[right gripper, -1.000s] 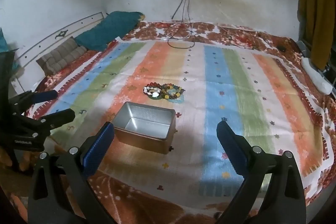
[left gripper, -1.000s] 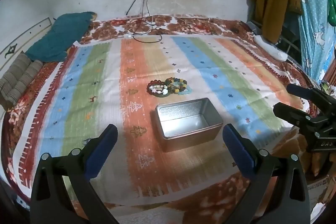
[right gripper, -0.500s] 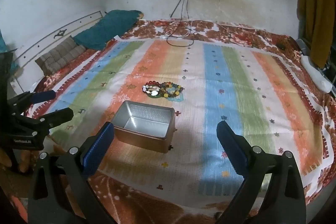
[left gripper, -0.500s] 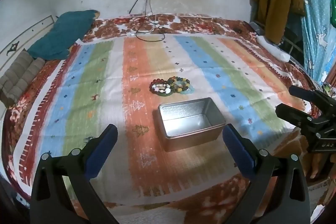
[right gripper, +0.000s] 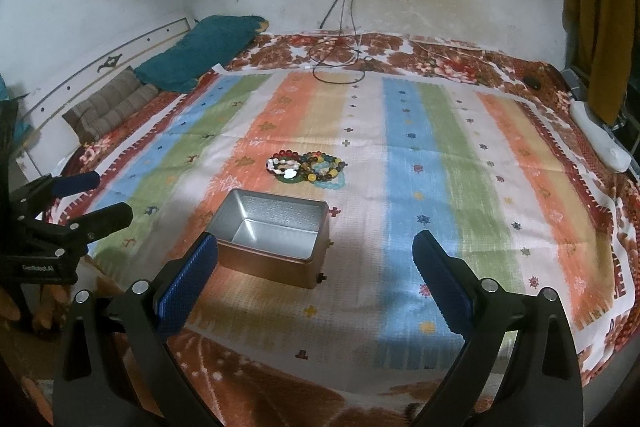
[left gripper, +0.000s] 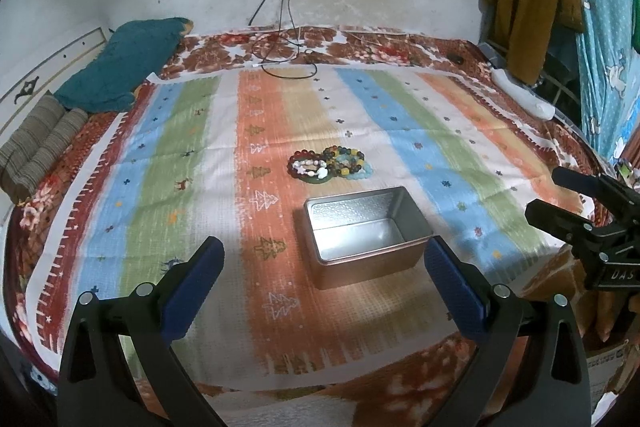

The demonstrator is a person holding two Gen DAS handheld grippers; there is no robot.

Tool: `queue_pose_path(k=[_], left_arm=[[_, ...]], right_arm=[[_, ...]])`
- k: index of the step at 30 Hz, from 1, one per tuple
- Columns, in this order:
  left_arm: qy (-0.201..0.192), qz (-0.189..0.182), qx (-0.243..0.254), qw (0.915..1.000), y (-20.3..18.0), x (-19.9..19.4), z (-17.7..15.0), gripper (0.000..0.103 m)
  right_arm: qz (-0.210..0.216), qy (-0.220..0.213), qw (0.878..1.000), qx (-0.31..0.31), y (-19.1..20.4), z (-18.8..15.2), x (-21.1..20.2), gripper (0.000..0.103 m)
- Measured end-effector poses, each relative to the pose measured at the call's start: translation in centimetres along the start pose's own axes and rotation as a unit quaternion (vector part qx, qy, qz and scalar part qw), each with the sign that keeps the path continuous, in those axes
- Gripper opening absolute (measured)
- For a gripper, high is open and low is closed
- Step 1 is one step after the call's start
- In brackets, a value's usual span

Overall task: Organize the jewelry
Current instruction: 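Move both tools forward toward the bracelet pile beside the silver tin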

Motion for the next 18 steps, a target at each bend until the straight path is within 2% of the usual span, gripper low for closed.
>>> queue_pose_path(k=[18], left_arm=[[0.003, 0.002, 0.006, 1.0, -0.21, 0.18, -0.31, 0.097]], right_arm=[[0.004, 0.004, 1.0, -0.001, -0.01, -0.12, 0.4, 0.099]])
Point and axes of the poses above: each gripper's, at about its wrist camera, not at the fingertips, and x roughly the way its jaws point, y to its left, z to its top, the point moved 7 cm from there along x, roughly the way its jaws point, and after that the axes turned 9 degrees about -x, right-handed, at the moved point
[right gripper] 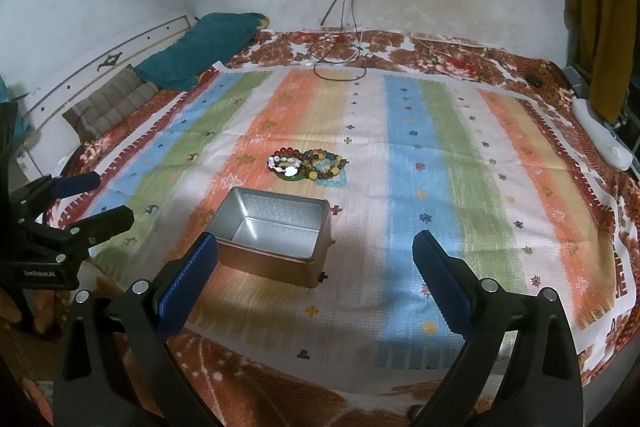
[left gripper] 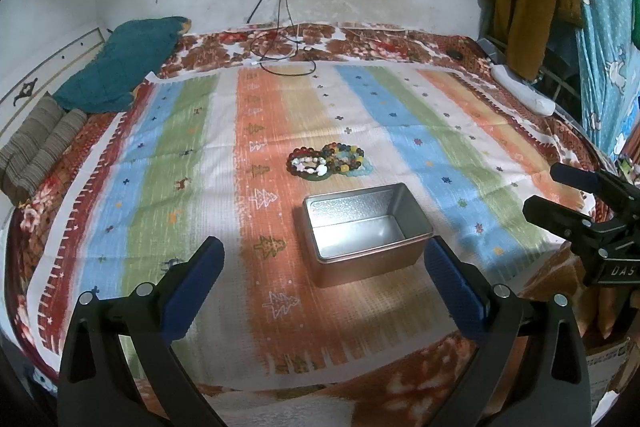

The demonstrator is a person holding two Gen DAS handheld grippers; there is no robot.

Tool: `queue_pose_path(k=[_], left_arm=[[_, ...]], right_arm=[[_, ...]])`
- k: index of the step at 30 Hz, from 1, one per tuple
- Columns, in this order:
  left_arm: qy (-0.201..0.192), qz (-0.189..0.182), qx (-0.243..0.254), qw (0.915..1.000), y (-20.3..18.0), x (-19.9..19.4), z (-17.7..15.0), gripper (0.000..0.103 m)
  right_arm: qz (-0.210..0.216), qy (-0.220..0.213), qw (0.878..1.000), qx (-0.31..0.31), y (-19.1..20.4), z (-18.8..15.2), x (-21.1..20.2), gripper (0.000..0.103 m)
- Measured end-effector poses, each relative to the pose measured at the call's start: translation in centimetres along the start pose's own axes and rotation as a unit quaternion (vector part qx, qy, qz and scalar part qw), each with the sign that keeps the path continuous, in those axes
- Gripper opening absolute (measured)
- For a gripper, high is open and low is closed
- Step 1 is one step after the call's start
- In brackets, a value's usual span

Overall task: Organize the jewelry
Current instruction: 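Move both tools forward toward the bracelet pile beside the silver tin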

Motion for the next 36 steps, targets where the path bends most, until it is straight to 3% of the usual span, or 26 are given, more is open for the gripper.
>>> queue_pose_path(k=[14, 36], left_arm=[[0.003, 0.014, -0.005, 0.9999, 0.2, 0.5, 0.0, 0.097], [0.06, 0.039, -0.011, 0.9974, 0.7, 6.3, 2.6, 0.097]], right_arm=[[-0.01, 0.008, 1.0, -0.001, -0.1, 0.6, 0.8, 0.099], [0.021, 0.053, 0.997, 0.054, -1.8, 2.6, 5.7, 0.099]])
Point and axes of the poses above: each gripper's, at about its wrist camera, not at the fingertips, and x roughly the way its jaws point, y to its left, z to its top, the point moved 7 cm from there along x, roughly the way its jaws point, and after that the axes turned 9 degrees about -x, right-handed, at the moved point
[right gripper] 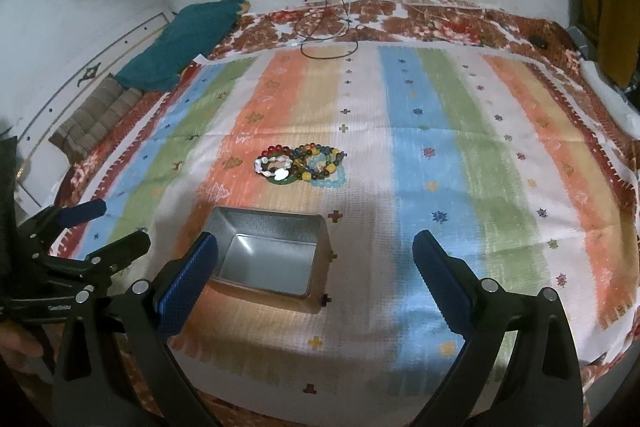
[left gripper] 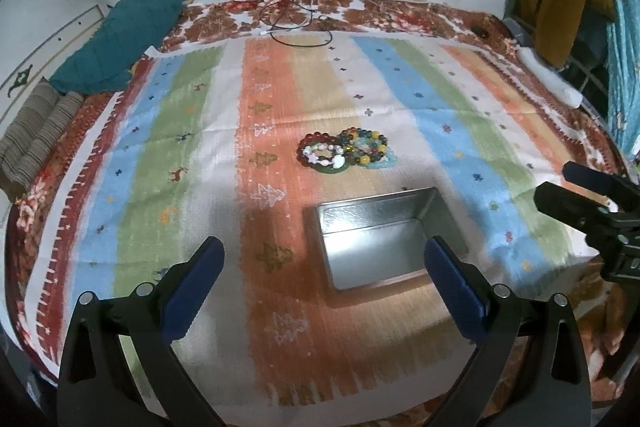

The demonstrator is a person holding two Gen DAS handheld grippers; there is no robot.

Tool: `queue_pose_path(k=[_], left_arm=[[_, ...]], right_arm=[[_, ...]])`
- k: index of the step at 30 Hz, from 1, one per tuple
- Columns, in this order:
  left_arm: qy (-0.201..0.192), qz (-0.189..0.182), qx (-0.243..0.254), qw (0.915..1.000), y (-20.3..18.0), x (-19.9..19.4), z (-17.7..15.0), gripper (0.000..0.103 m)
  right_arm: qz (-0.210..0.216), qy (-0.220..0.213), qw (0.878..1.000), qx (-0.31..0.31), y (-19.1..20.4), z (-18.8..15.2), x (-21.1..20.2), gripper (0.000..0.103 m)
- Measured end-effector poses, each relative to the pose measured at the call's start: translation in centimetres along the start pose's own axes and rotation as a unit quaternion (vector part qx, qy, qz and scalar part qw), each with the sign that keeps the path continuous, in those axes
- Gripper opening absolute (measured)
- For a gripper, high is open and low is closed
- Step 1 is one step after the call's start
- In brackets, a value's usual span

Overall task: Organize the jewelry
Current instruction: 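Move both tools forward toward the bracelet pile beside the silver tin, then lower both open tools over the bracelet pile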

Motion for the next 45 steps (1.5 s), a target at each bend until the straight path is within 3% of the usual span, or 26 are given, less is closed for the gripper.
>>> queue_pose_path(k=[6, 17, 37, 45], left_arm=[[0.01, 0.004, -0.004, 0.9999, 0.3, 1.3, 1.0, 0.097], [0.038, 0.019, -0.031, 0.9986, 2.0, 4.5, 3.6, 0.097], [0.096, 0.03, -0.057, 0.9932, 3.2, 11.2, 6.7, 0.097], [0.123, 0.018, -0.062, 0.9902, 3.2, 14.0, 7.3, 0.089]], right_arm=[[0.008, 0.012, 1.0, -0.001, -0.1, 0.6, 1.1, 0.099], [-0.032, 0.056, 0.998, 0.002, -2.2, 2.1, 4.4, 0.099], [0.0, 0.094, 0.996, 0.002, -2.8, 6.3, 11.1, 0.099], [0.01, 0.109, 0.994, -0.008, -2.8, 7.3, 14.1, 0.099]])
Point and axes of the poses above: each gripper's, at about its wrist camera, not at the fingertips, and x roughly the way its jaws point, y to its left, z to its top, the point moved 7 cm from there along x, roughly the way its jaws point, and after that the axes turned 9 degrees about -x, right-handed, at the moved point
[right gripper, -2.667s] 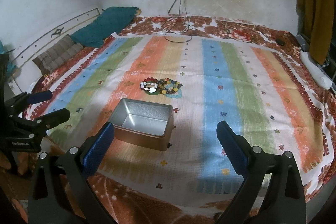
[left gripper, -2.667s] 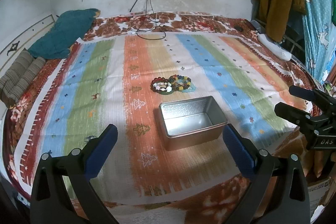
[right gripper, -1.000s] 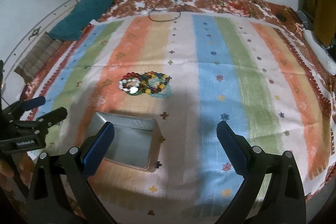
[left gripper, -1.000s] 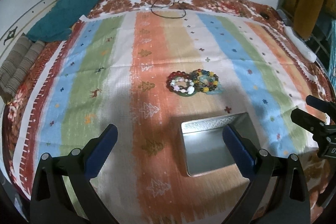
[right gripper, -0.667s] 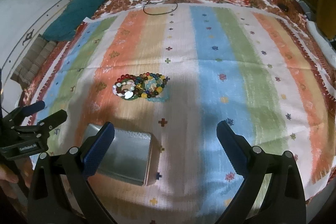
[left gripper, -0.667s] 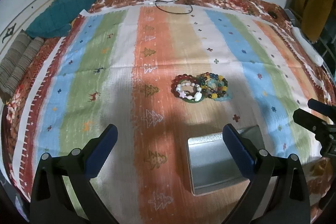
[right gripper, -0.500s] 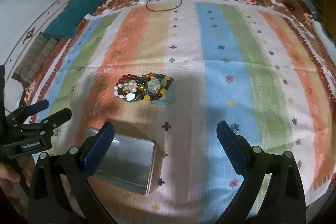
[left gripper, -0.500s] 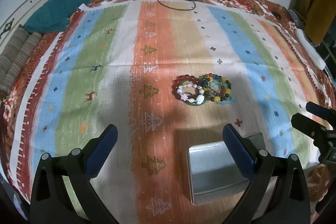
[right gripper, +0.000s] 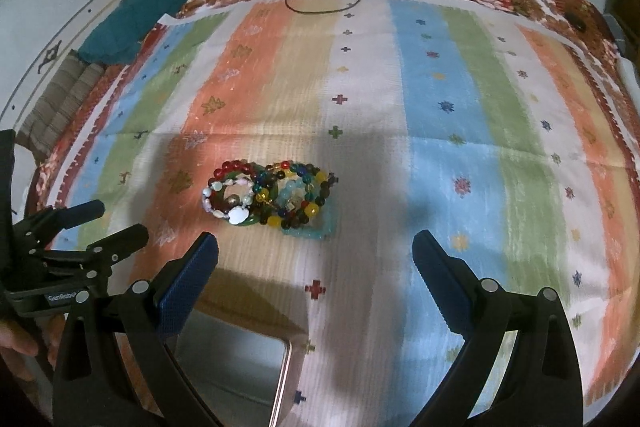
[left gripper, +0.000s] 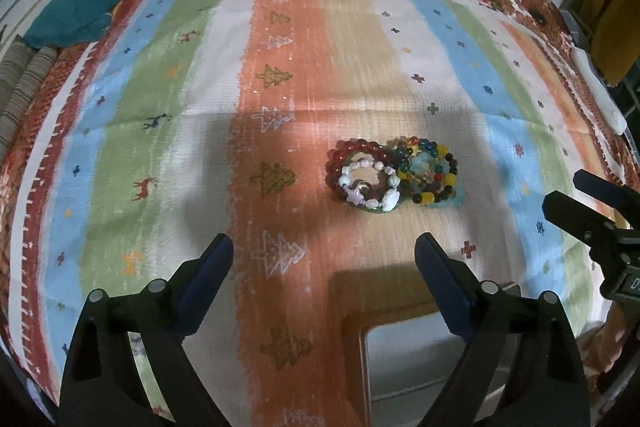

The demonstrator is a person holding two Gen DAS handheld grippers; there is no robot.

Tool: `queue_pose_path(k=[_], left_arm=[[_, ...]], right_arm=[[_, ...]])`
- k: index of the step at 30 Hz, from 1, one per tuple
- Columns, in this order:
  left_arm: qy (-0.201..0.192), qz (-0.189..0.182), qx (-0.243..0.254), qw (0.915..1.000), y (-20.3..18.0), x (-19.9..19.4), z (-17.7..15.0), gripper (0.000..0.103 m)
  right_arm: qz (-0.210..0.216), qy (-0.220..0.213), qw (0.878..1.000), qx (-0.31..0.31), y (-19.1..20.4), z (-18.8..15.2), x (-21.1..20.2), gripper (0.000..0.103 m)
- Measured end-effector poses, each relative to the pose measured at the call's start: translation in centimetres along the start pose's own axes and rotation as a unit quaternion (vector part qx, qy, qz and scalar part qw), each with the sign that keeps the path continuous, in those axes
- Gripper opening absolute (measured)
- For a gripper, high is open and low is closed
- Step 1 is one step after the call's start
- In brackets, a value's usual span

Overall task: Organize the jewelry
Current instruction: 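Lower both open tools over the bracelet pile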

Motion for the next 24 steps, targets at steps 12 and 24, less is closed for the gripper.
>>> queue_pose_path(k=[12, 24], left_arm=[[0.03, 0.002, -0.006, 0.9995, 0.2, 3.2, 1.4, 0.074], [0.048, 0.011, 0.009, 0.9987, 0.0, 5.1, 1.9, 0.065]], right_arm=[[-0.001, 0.008, 0.999, -0.031, 0.1, 2.1, 3.8, 0.098], [-0.001, 0.023, 0.999, -0.049, 0.1, 2.9, 6.5, 0.088]])
Point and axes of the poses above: each gripper's, at about its wrist camera, not at the fingertips, and x roughly the way its jaws point, y to its left, z to its top, the point moved 7 cm from there along x, roughly the way its jaws point, and after that the axes turned 9 degrees about -x, right-handed, at the moved point
